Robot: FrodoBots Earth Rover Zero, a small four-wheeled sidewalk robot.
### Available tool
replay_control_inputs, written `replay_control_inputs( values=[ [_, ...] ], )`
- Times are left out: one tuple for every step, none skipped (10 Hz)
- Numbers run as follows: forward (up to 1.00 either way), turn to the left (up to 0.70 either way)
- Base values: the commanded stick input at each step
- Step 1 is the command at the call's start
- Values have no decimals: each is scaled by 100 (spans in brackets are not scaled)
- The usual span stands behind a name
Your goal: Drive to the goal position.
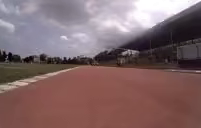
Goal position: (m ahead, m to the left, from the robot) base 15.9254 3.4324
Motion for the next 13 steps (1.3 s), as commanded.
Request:
replay_control_inputs(
  values=[
    [45, 0],
    [45, 0],
    [45, 0],
    [45, 0],
    [45, 0],
    [45, 0],
    [45, 0],
    [45, 0],
    [45, 0],
    [45, 0],
    [45, 0],
    [45, 0],
    [45, 0]
  ],
)
